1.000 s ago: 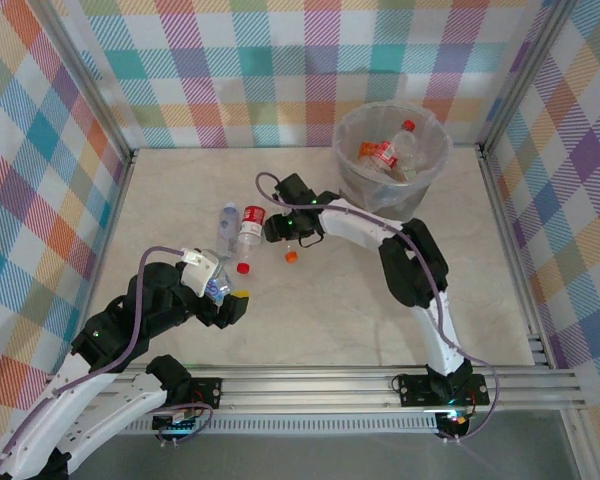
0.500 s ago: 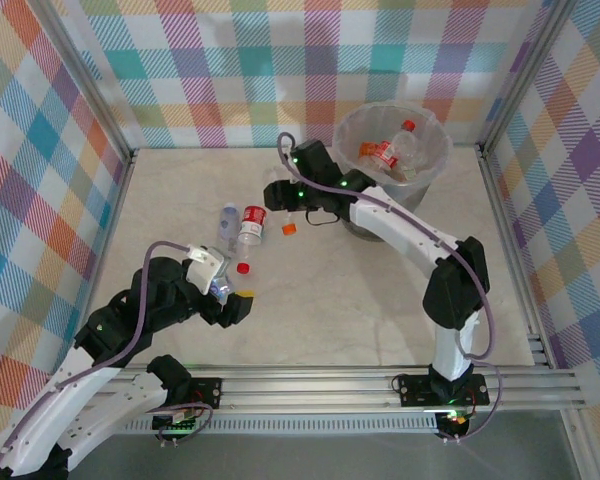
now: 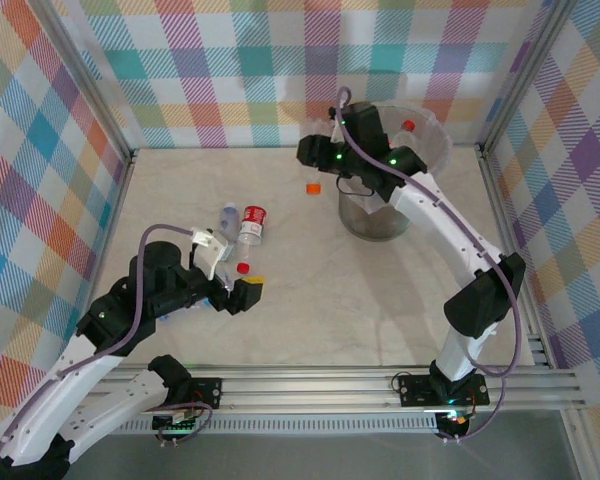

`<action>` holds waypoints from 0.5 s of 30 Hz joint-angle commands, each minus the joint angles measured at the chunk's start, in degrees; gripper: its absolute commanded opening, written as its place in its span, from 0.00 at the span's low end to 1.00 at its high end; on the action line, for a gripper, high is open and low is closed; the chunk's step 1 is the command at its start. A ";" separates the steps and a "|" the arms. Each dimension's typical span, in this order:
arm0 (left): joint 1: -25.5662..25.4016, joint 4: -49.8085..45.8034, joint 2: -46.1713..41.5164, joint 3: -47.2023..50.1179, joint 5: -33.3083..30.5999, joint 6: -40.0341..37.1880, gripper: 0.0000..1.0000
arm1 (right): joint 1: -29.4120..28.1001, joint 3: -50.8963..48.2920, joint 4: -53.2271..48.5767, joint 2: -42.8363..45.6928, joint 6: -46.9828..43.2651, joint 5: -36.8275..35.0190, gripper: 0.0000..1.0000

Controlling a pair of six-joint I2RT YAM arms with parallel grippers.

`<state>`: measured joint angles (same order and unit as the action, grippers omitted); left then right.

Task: Put the plastic bottles in the bin

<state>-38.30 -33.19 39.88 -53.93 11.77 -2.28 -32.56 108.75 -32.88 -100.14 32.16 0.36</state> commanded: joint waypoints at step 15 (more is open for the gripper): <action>0.60 6.26 3.45 1.00 2.98 1.08 1.00 | 13.51 16.98 -14.32 -4.03 -17.03 11.36 0.51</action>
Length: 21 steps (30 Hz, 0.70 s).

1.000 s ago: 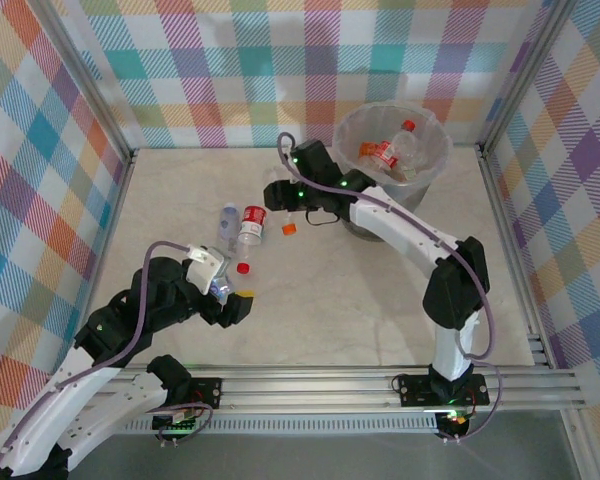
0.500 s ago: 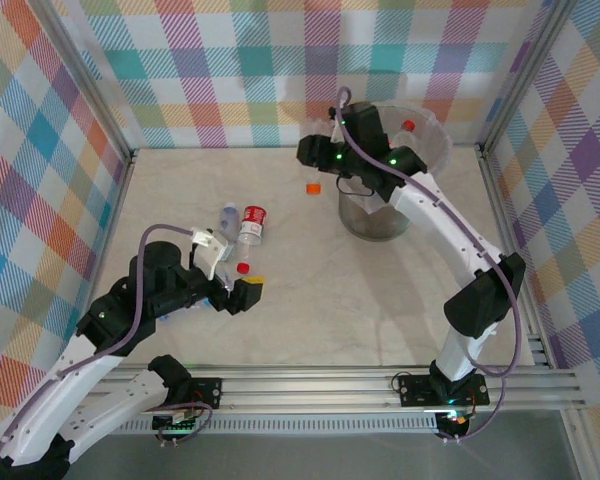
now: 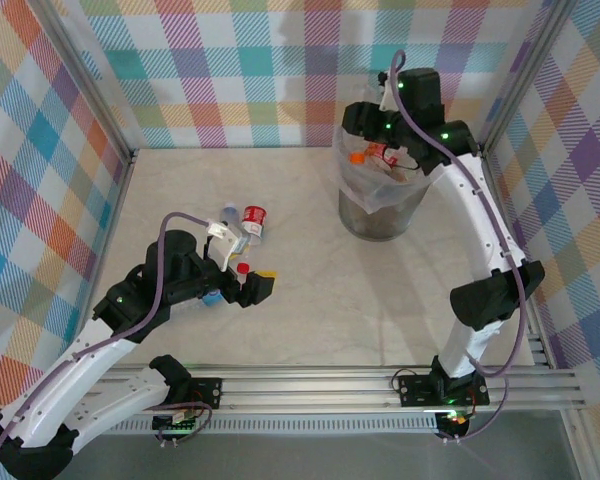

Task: Put the plastic bottles in the bin

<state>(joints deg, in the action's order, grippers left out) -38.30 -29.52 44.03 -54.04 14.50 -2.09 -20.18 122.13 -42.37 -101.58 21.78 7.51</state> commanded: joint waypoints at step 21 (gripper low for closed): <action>0.61 1.22 0.97 1.65 -1.57 0.06 1.00 | 2.08 3.96 -9.83 -7.95 -28.70 -3.67 0.51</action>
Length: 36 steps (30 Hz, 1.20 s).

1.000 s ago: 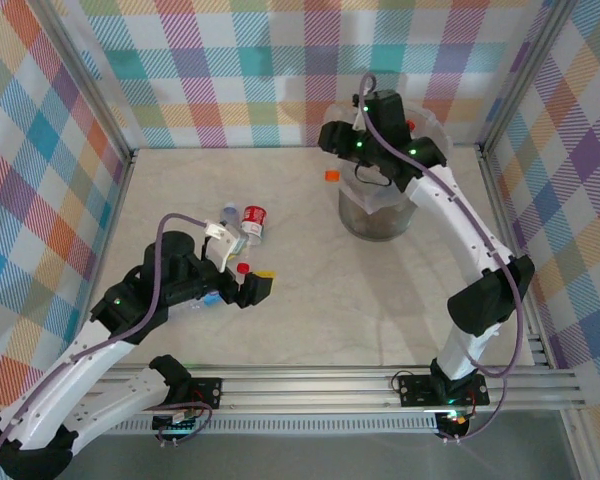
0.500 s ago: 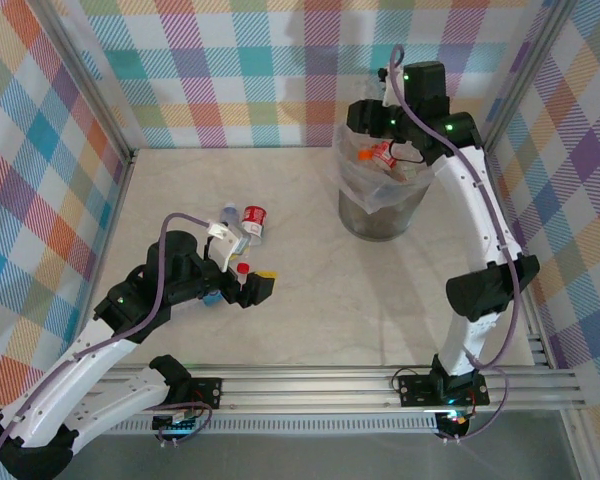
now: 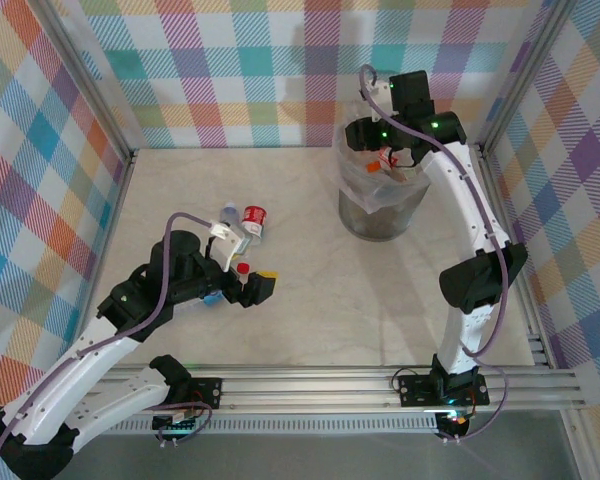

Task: Put the plastic bottles in the bin

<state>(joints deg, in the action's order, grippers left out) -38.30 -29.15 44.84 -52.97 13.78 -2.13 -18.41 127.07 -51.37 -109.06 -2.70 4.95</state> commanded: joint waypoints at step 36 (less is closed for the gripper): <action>0.60 -0.36 1.39 0.32 -1.59 0.46 1.00 | 2.07 9.31 -12.25 -6.17 14.52 -2.27 0.68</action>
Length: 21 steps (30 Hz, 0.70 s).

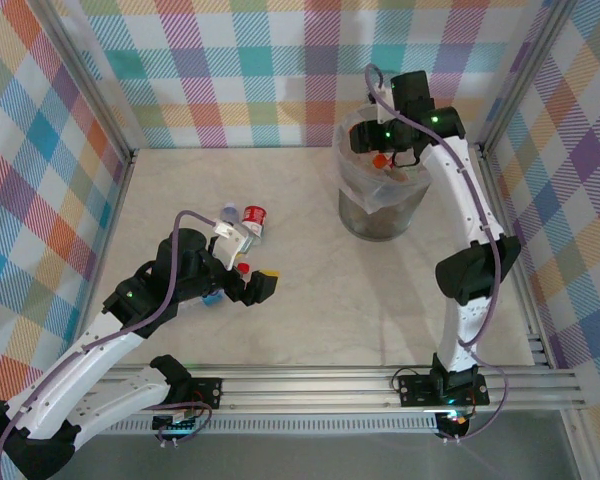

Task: Put the plastic bottles in the bin

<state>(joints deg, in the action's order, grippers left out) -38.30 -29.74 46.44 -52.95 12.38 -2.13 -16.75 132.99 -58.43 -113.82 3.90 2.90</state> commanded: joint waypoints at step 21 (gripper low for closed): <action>0.58 0.36 -0.28 0.47 0.19 0.49 1.00 | 0.39 2.86 -4.49 -1.01 11.12 6.38 0.57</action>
<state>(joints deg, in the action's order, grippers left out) -38.30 -29.78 46.44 -52.95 12.40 -2.13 -16.67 138.12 -65.52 -117.97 14.37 4.08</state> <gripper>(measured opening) 0.999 0.594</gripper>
